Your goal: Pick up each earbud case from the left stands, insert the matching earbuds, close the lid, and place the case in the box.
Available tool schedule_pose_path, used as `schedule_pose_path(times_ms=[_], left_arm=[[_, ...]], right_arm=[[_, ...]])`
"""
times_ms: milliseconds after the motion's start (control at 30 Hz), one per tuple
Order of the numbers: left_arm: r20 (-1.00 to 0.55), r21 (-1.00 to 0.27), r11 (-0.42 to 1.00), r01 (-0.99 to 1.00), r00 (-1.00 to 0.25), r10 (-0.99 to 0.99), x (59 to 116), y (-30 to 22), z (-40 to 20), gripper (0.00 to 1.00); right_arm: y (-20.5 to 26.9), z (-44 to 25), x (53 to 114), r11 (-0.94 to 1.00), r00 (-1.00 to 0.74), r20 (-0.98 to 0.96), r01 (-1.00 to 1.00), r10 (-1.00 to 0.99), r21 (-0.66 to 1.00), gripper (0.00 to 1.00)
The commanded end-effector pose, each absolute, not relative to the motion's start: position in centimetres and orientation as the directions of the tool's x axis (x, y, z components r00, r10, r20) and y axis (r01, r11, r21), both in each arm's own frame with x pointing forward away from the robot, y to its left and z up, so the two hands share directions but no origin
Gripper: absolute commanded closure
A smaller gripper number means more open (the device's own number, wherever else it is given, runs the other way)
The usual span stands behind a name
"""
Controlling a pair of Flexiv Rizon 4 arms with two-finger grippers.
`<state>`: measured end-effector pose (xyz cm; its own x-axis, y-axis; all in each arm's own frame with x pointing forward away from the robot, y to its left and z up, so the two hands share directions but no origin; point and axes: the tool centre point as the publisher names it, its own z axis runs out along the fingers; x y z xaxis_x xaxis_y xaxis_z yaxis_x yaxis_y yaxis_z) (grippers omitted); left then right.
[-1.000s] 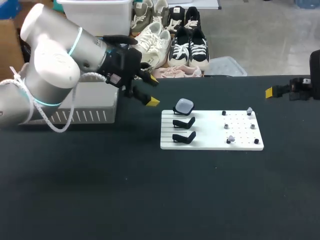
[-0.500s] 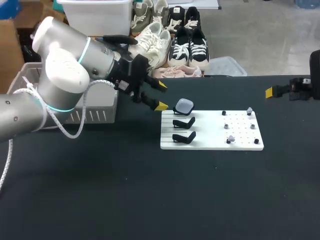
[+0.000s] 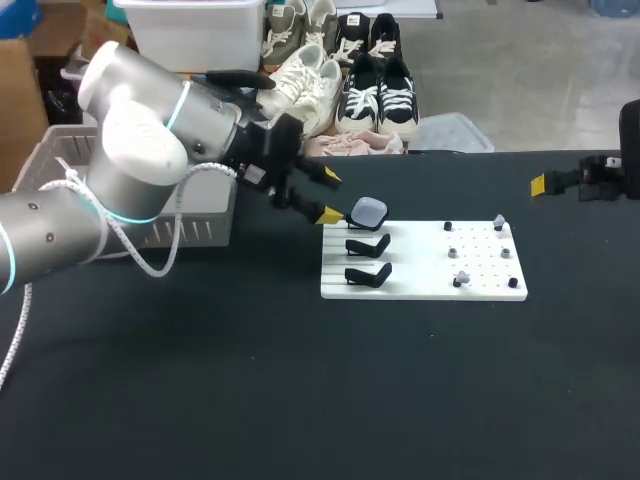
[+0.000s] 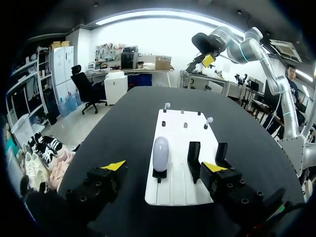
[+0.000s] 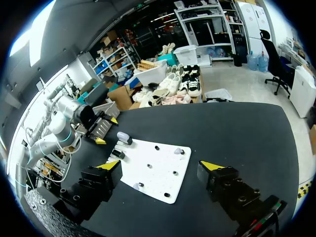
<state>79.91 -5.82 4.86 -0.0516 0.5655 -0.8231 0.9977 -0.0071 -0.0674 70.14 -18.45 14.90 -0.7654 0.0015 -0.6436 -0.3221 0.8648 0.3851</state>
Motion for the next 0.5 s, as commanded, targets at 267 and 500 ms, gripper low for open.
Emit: schedule_pose_path(times_ms=[267, 500], left_arm=[[-0.827, -0.069, -0.03, 0.997, -0.04, 0.561, 80.3, -7.0, 3.9, 0.0], [-0.825, -0.063, -0.046, 0.997, -0.026, 0.564, 80.3, -7.5, 3.1, 0.0]], right_arm=[[-18.5, 14.9, 70.1, 0.865, -0.765, -0.644, -0.322, 0.001, 0.385, 0.0], [-18.5, 14.9, 70.1, 0.865, -0.765, -0.644, -0.322, 0.001, 0.385, 0.0]])
